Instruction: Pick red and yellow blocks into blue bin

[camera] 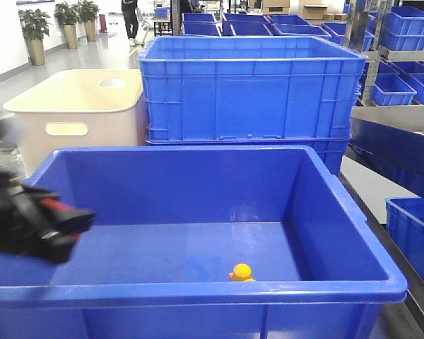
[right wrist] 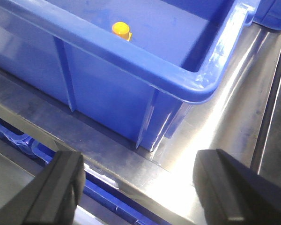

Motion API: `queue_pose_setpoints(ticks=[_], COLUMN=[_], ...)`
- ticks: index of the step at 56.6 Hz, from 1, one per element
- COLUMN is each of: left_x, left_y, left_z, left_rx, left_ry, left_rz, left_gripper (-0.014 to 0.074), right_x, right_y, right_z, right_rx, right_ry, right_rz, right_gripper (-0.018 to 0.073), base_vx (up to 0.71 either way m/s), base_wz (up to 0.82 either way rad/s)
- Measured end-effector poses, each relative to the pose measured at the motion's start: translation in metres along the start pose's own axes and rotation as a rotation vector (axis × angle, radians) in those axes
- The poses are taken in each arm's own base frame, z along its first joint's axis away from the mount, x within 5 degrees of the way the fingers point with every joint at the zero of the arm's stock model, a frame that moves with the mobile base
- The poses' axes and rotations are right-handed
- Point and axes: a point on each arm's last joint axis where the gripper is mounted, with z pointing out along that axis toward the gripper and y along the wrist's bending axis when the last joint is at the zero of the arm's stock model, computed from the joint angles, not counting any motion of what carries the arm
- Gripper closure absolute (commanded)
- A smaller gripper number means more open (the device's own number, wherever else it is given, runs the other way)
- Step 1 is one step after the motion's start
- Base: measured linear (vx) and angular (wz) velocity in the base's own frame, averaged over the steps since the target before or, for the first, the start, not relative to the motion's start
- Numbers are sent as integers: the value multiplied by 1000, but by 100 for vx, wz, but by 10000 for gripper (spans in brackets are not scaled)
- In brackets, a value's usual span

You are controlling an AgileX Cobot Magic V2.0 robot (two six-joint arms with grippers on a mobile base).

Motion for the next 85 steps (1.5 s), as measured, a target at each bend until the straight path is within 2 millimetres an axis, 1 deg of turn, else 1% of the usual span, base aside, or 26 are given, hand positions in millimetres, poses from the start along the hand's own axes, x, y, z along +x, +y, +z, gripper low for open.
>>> queue_pose_setpoints(ticks=[3,7,10,13,17,22,25,29,33,38,45,50,55,63,69,74,78,85], left_x=[-5,-11,-14,-14,-13,-13,-14,-17,-21,-23,-11,5,25,64,92,113,129,143], left_y=[3,7,9,10,10,10,9,8,5,0,-7,-13,-19,-31,-38,-42,-44,-44], left_z=[20,42,56,67,74,74,69,56,37,6,-31,-53,-71,-97,-113,-117,-114,-107], left_rx=[10,22,33,43,52,56,54,54,62,71,75,72,75,88,90,87,80,59], left_ry=[40,88,124,158,190,200,195,179,162,136,106,89,78,58,35,25,18,-28], left_rz=[-4,-5,-6,-8,-10,-17,-26,-35,-41,-39,-36,-34,-36,-45,-46,-48,-68,-144], left_gripper=[207,130,52,1,-53,-71,-67,-62,-52,-34,-3,17,27,28,28,28,28,51], right_x=[0,0,0,0,0,0,0,0,0,0,0,0,0,1,1,2,2,2], right_y=[0,0,0,0,0,0,0,0,0,0,0,0,0,0,0,0,0,0], right_z=[0,0,0,0,0,0,0,0,0,0,0,0,0,0,0,0,0,0], right_rx=[0,0,0,0,0,0,0,0,0,0,0,0,0,0,-1,-1,-1,1], right_ry=[0,0,0,0,0,0,0,0,0,0,0,1,2,9,13,21,21,21], right_rz=[0,0,0,0,0,0,0,0,0,0,0,0,0,0,0,0,3,40], right_gripper=[32,32,32,32,32,32,32,32,32,32,32,32,32,32,32,32,32,46], base_vx=[0,0,0,0,0,0,0,0,0,0,0,0,0,0,0,0,0,0], base_wz=[0,0,0,0,0,0,0,0,0,0,0,0,0,0,0,0,0,0])
